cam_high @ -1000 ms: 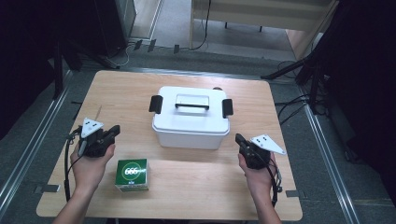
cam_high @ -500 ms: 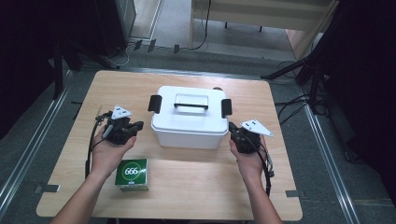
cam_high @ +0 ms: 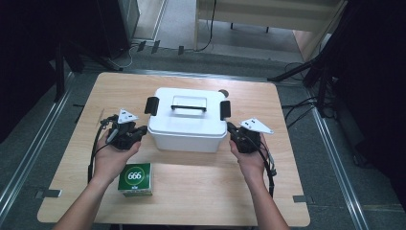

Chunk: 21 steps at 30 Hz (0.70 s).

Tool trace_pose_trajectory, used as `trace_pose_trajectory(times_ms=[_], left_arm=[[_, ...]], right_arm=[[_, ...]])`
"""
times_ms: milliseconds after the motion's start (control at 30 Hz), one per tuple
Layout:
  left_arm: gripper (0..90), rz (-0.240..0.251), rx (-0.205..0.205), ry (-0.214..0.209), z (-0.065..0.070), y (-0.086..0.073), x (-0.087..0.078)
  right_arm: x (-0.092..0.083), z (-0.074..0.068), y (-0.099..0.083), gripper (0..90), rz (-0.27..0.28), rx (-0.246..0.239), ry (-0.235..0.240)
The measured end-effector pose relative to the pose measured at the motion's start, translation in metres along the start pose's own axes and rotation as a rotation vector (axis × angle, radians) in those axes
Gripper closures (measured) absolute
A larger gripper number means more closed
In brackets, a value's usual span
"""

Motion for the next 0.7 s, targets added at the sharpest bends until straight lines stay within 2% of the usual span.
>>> trace_pose_trajectory(times_ms=[100, 167, 233, 267, 367, 433, 567, 700], left_arm=[[90.0, 0.005, -0.019, -0.006, -0.003, -0.002, -0.002], [90.0, 0.01, -0.023, 0.016, -0.004, -0.005, -0.004], [90.0, 0.022, -0.031, 0.033, -0.006, -0.008, -0.01], [90.0, 0.024, -0.031, 0.042, -0.009, -0.011, -0.013], [90.0, 0.041, -0.055, 0.068, -0.018, -0.021, -0.027], [90.0, 0.058, -0.089, 0.083, -0.025, -0.031, -0.038], [90.0, 0.074, -0.156, 0.1, -0.03, -0.058, -0.056], [90.0, 0.064, -0.178, 0.114, -0.027, -0.085, -0.067]], right_arm=[[0.003, -0.003, 0.002, 90.0, -0.005, -0.023, -0.007], [0.001, -0.006, 0.002, 89.5, 0.008, -0.055, -0.045], [-0.004, -0.007, 0.002, 87.4, 0.022, -0.073, -0.102], [-0.008, -0.007, 0.001, 87.4, 0.04, -0.075, -0.127], [-0.021, -0.005, -0.003, 88.1, 0.059, -0.055, -0.154], [-0.031, -0.004, -0.01, 88.9, 0.068, -0.05, -0.165], [-0.048, -0.009, -0.025, 89.4, 0.073, -0.034, -0.146], [-0.058, -0.025, -0.038, 90.0, 0.065, -0.017, -0.08]])
Point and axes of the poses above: each handheld gripper's, and its own axes: x roughly forward along the jaws, y roughly out of its top, z roughly to its right, the point moved 4 cm from there along x, roughly forward along the jaws, and after that the axes turned 3 degrees about x, right-handed, at the moved point
